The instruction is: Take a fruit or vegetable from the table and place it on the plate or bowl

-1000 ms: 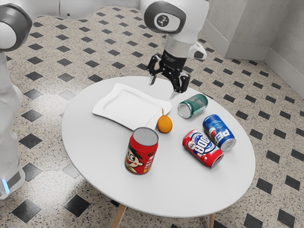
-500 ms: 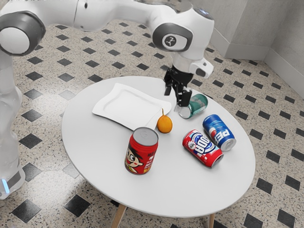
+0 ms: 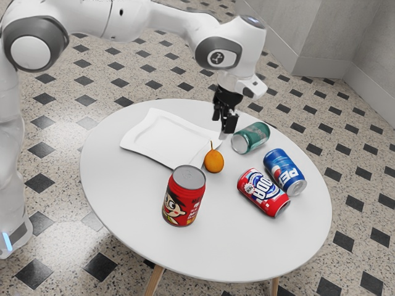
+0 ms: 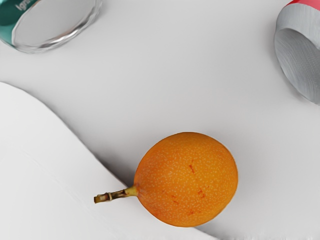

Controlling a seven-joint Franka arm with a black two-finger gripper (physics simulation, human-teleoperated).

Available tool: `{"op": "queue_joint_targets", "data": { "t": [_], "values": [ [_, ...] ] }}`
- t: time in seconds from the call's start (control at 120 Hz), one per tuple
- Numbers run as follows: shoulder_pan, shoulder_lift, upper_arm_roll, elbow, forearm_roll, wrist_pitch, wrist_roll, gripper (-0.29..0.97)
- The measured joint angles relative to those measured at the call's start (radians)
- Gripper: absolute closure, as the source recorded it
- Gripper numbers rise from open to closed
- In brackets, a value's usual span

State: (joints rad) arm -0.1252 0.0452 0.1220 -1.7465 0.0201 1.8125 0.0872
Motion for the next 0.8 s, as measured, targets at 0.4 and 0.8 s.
{"op": "queue_joint_targets", "data": {
  "t": [0.4, 0.8],
  "values": [
    [-0.017, -0.002, -0.001, -0.086, -0.003, 0.104, 0.125, 0.0],
    [-0.007, 0.025, -0.005, -0.126, -0.009, 0.17, 0.2, 0.0]
  ]
}}
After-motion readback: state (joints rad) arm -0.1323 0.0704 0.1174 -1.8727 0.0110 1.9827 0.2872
